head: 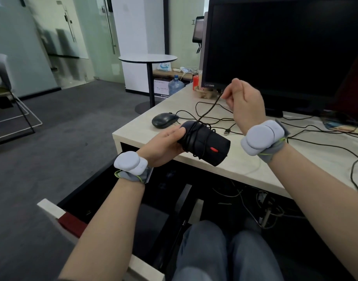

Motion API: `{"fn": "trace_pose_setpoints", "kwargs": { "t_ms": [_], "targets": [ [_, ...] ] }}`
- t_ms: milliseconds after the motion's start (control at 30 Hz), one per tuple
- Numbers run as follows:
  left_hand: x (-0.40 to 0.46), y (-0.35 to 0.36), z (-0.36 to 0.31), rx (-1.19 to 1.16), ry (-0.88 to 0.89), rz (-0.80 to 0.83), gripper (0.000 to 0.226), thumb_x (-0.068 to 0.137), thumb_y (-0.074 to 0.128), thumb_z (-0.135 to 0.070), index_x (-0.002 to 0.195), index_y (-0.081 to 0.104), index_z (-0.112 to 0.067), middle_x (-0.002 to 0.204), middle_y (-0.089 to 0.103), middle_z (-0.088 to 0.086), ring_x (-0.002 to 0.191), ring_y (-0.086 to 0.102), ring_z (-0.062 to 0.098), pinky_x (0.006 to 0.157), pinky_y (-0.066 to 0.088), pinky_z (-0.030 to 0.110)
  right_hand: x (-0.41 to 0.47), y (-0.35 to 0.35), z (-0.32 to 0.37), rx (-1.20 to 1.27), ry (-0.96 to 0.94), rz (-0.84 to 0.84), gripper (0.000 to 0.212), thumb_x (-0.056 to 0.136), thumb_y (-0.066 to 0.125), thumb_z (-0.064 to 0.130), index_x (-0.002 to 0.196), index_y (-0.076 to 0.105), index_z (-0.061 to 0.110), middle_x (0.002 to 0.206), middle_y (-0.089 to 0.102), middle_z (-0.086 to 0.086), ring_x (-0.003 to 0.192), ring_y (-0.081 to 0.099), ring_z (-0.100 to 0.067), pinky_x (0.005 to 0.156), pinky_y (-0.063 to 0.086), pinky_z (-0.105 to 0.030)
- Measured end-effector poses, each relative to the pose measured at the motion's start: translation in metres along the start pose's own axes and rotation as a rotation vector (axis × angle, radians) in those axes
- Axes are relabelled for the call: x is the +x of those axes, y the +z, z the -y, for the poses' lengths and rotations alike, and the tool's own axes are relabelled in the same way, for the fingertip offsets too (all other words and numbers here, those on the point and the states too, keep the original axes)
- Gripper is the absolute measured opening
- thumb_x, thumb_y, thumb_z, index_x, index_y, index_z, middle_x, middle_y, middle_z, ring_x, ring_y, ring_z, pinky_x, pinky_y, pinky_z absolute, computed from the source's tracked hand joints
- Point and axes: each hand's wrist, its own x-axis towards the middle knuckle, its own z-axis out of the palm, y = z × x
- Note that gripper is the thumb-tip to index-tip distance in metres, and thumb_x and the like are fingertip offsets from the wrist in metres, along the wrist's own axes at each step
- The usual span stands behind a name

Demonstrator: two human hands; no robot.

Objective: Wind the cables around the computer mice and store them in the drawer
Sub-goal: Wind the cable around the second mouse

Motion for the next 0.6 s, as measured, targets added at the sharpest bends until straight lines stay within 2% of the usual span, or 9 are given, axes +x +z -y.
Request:
{"fn": "trace_pose_setpoints", "kwargs": {
  "t_ms": [67,100,167,233,300,367,433,533,600],
  "targets": [
    [-0.002,0.002,-0.002,-0.092,0.012,0.051,0.028,0.097,0.035,-0.02,0.11,0.057,-0.009,0.099,0.067,0.008,0.089,0.061,0.021,0.078,0.049,0.028,0.001,0.0,-0.009,-0.07,0.081,0.02,0.042,0.099,0.03,0.03,0.061,0.046,0.026,0.053,0.038,0.007,0.046,0.035,-0.004,0.05,0.03,-0.019],
    [-0.002,0.002,-0.002,-0.158,0.023,0.064,0.027,0.094,0.042,-0.024,0.111,0.058,-0.009,0.101,0.07,0.005,0.09,0.065,0.018,0.077,0.053,0.027,0.001,0.0,-0.013,-0.101,0.109,0.038,0.042,0.099,0.03,0.03,0.06,0.045,0.026,0.053,0.039,0.006,0.048,0.035,-0.007,0.051,0.03,-0.022],
    [-0.001,0.005,-0.006,-0.303,0.035,0.032,0.046,0.074,0.072,-0.035,0.112,0.063,-0.009,0.106,0.071,0.005,0.096,0.067,0.017,0.08,0.056,0.029,0.0,0.0,-0.019,-0.187,0.147,0.112,0.043,0.099,0.031,0.029,0.059,0.045,0.026,0.055,0.04,0.006,0.051,0.037,-0.01,0.054,0.03,-0.026],
    [0.001,0.004,-0.007,-0.339,0.06,-0.013,0.062,0.056,0.085,-0.04,0.108,0.067,-0.01,0.107,0.071,0.006,0.097,0.068,0.017,0.085,0.056,0.03,-0.004,0.002,-0.024,-0.3,0.177,0.228,0.042,0.099,0.032,0.027,0.058,0.044,0.025,0.058,0.042,0.006,0.058,0.041,-0.016,0.061,0.031,-0.029],
    [0.004,0.002,-0.007,-0.363,0.099,-0.107,0.052,0.062,0.078,-0.041,0.105,0.068,-0.012,0.1,0.073,0.003,0.09,0.069,0.014,0.079,0.056,0.026,-0.013,0.008,-0.025,-0.403,0.196,0.319,0.038,0.098,0.033,0.026,0.062,0.045,0.02,0.063,0.046,0.003,0.07,0.044,-0.023,0.065,0.031,-0.03],
    [0.006,-0.002,-0.008,-0.398,0.126,-0.236,0.032,0.083,0.055,-0.038,0.102,0.065,-0.014,0.091,0.074,0.0,0.08,0.07,0.009,0.071,0.057,0.021,-0.026,0.015,-0.025,-0.505,0.201,0.385,0.031,0.097,0.032,0.03,0.074,0.048,0.017,0.074,0.055,-0.007,0.076,0.05,-0.028,0.068,0.038,-0.035],
    [0.009,-0.005,-0.008,-0.43,0.146,-0.333,0.037,0.097,0.036,-0.035,0.096,0.065,-0.012,0.084,0.073,0.0,0.072,0.067,0.008,0.064,0.056,0.017,-0.04,0.02,-0.021,-0.562,0.19,0.486,0.032,0.096,0.031,0.035,0.081,0.052,0.017,0.081,0.058,-0.01,0.081,0.053,-0.03,0.076,0.044,-0.038],
    [0.014,-0.006,-0.005,-0.367,0.145,-0.481,0.032,0.098,0.04,-0.03,0.094,0.062,-0.008,0.079,0.07,0.003,0.066,0.065,0.008,0.061,0.055,0.017,-0.054,0.03,-0.005,-0.518,0.181,0.721,0.029,0.095,0.035,0.035,0.081,0.058,0.023,0.079,0.056,-0.001,0.084,0.054,-0.025,0.08,0.043,-0.034],
    [0.017,-0.006,0.0,-0.311,0.148,-0.559,0.027,0.097,0.043,-0.027,0.093,0.06,-0.007,0.079,0.068,0.004,0.061,0.065,0.007,0.06,0.055,0.017,-0.059,0.038,0.004,-0.538,0.113,0.829,0.024,0.094,0.04,0.031,0.091,0.061,0.02,0.089,0.061,-0.004,0.089,0.055,-0.025,0.083,0.046,-0.035]
  ]
}}
